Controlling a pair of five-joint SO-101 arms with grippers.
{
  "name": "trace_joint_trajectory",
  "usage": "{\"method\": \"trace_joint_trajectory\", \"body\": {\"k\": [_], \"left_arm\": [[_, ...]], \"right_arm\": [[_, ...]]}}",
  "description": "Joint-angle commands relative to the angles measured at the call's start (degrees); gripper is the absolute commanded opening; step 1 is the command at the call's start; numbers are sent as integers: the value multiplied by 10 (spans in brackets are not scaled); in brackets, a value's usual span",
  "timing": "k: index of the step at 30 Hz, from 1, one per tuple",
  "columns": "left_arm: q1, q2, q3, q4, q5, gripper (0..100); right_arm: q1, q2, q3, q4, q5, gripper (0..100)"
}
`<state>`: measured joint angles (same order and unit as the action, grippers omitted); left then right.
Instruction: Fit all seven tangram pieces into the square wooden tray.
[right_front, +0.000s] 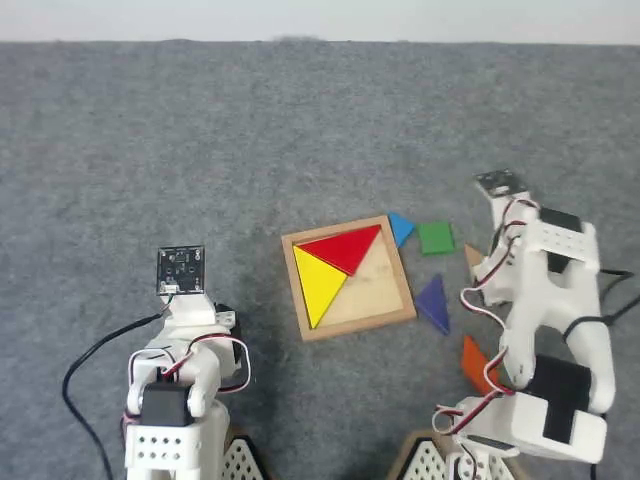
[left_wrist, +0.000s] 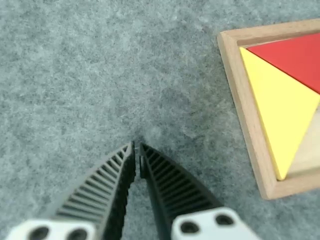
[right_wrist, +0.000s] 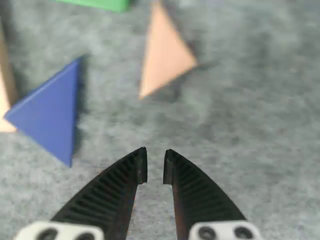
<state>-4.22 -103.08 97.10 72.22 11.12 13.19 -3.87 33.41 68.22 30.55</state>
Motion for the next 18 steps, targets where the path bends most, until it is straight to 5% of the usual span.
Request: {"method": "trace_joint_trajectory", "body": {"k": [1,8,12,18], "left_arm": [[-4,-11,-7,1,-6,14],[-4,-11,-7,1,-6,14],[-4,-11,-7,1,-6,14],[-4,-11,-7,1,-6,14]], "right_arm": [[-21,-11,-31,90,29,86],[-72,-50,50,145,102,250],[-98,-81,156,97,166,273],[-104,-73,202,29,148,273]]}}
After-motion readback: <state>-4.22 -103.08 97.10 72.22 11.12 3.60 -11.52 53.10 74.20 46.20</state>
